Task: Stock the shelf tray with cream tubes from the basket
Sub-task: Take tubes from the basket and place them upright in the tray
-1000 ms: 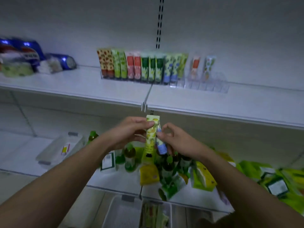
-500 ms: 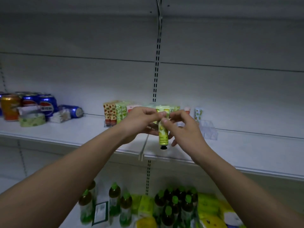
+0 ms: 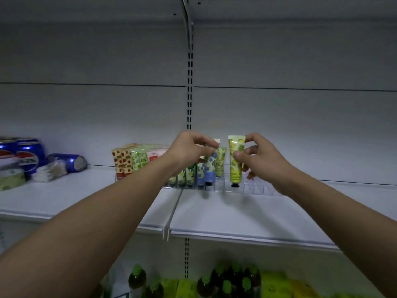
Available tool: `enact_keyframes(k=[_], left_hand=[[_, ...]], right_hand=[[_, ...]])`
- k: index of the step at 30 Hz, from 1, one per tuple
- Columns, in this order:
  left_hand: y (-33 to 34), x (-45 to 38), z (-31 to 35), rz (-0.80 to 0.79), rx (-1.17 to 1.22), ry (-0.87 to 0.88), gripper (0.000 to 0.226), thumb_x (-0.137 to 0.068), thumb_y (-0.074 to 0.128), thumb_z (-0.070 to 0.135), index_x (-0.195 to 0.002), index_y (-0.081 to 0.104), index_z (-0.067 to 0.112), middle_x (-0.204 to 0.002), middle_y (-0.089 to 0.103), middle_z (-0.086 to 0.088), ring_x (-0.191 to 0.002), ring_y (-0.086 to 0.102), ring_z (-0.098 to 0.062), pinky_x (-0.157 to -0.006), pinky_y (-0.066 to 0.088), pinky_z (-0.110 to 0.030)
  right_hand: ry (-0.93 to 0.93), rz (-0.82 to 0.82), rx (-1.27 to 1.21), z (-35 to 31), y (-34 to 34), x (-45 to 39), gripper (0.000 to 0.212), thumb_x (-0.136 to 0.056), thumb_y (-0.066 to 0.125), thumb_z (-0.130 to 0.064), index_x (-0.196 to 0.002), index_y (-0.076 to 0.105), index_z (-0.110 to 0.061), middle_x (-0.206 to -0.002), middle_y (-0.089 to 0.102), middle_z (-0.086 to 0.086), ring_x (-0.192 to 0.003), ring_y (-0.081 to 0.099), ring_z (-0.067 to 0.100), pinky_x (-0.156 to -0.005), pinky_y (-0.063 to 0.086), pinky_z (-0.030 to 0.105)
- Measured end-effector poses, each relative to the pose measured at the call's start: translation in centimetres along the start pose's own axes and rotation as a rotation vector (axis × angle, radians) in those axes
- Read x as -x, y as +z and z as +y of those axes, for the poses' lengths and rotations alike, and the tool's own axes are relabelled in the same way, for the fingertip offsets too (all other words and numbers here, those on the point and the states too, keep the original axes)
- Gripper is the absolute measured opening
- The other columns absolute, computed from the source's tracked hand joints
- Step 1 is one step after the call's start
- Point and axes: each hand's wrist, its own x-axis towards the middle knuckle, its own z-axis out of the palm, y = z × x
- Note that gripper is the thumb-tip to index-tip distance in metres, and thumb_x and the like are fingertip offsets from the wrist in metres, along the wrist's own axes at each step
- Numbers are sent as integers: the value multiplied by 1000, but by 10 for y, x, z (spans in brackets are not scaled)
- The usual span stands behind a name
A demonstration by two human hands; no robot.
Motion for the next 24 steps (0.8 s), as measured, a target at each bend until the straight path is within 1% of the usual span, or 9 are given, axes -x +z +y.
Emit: enact_keyframes(k=[4, 5, 7, 9, 12, 15, 19, 22, 24], left_hand=[[13, -26, -13, 34, -176, 34, 32, -82, 72, 2, -106, 67, 22, -103, 59, -9, -84, 68, -28, -69, 61, -38], [16, -32, -16, 48, -235, 49, 35, -82, 73, 3, -110, 66, 24, -105, 58, -8, -84, 68, -27, -70, 61, -37], [20, -43, -23, 84, -369, 102, 36, -81, 75, 7, -112, 68, 23, -107, 61, -2, -86, 65, -18, -69, 58, -26], [22, -51, -30, 113, -496, 143, 33, -79, 77, 10, -109, 71, 21, -103, 63, 4, -87, 59, -10, -69, 47, -18], [25, -57, -39, 139, -523, 149, 32, -78, 78, 12, -108, 71, 20, -100, 63, 6, -81, 57, -6, -68, 46, -15], [29, -59, -47, 117, -549, 139, 35, -77, 79, 9, -110, 70, 16, -108, 67, -1, -93, 61, -12, -83, 53, -26], [35, -59, -56, 100, -639, 118, 40, -81, 76, 11, -119, 67, 14, -120, 66, -7, -105, 62, -20, -96, 49, -30], [37, -53, -55, 123, -826, 167, 48, -86, 71, 15, -131, 57, 17, -129, 58, -7, -117, 52, -24, -101, 45, -37], [37, -41, -51, 188, -897, 268, 50, -88, 66, 18, -136, 52, 20, -131, 52, -4, -122, 43, -23, -100, 41, -38]], right_hand=[[12, -6, 69, 17, -8, -22, 18, -94, 62, -16, -106, 50, -22, -84, 64, 8, -56, 61, 9, -47, 49, 21], [9, -11, 90, 21, -10, -26, 14, -95, 61, -17, -101, 50, -23, -83, 65, 8, -56, 62, 10, -48, 51, 24], [-1, -22, 101, 26, -12, -35, 9, -97, 57, -19, -97, 49, -22, -83, 65, 9, -59, 63, 14, -49, 52, 27], [-5, -28, 103, 29, -13, -44, 7, -98, 55, -19, -95, 49, -20, -83, 65, 9, -61, 65, 16, -47, 51, 25], [8, -32, 130, 35, -12, -52, 6, -99, 53, -18, -98, 48, -17, -83, 64, 9, -63, 66, 18, -49, 53, 28], [35, -37, 144, 41, -7, -55, 8, -99, 52, -18, -102, 46, -13, -86, 63, 12, -68, 67, 23, -58, 56, 39], [38, -61, 168, 46, -1, -55, 9, -100, 51, -14, -107, 46, -16, -88, 65, 13, -66, 65, 20, -50, 53, 27], [35, -66, 198, 44, 0, -57, 9, -99, 52, -10, -104, 48, -16, -87, 67, 16, -65, 65, 21, -48, 52, 27], [22, -38, 217, 39, -1, -60, 9, -97, 54, -6, -95, 51, -14, -83, 66, 17, -65, 65, 24, -48, 54, 29]])
